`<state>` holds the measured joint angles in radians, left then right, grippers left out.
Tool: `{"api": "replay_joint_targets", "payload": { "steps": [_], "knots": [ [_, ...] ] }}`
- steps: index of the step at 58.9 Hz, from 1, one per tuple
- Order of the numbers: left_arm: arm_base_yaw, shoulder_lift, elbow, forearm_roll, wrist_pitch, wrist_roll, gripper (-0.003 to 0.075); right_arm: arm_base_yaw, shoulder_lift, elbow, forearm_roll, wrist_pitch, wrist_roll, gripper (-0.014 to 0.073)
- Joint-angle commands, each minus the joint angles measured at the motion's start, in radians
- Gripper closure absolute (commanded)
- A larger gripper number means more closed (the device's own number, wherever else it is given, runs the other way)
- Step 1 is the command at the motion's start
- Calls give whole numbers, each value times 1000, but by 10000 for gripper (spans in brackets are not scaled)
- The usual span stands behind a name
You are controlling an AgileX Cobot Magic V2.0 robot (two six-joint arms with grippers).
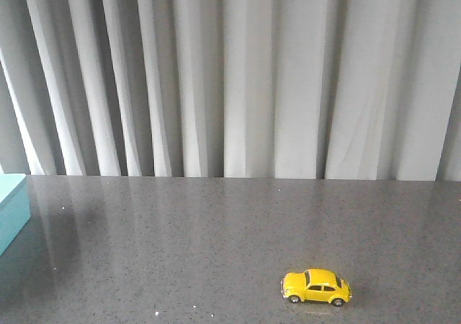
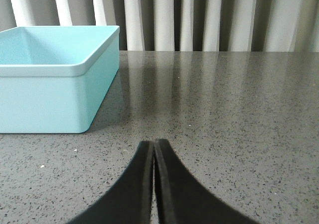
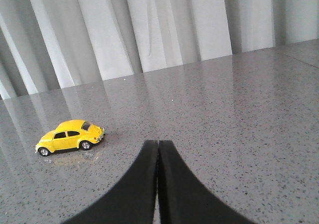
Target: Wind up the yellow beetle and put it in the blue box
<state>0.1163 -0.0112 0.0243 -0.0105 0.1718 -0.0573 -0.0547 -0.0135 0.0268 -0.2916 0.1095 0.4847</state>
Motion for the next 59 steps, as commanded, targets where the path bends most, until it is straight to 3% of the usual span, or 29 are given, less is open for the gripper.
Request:
{"api": "replay_joint_targets", "payload": {
  "steps": [1,25,31,49,59],
  "knots": [
    [0,-15,-15,-2,-69,-10,726,2,-7,3,-6,-73,-5,601],
    [0,-15,-15,-2,-69,-10,726,2,-7,-5,49,-195,4,601],
    [0,-15,-15,-2,-69,-10,726,2,4,-43,73,-169,4,599],
    [0,-15,-15,-2,-69,-10,726,2,231,-442,101,166,-21,559],
    [0,-15,-15,-2,-69,-10,726,2,310,-584,53,77,-20,557]
  ]
}}
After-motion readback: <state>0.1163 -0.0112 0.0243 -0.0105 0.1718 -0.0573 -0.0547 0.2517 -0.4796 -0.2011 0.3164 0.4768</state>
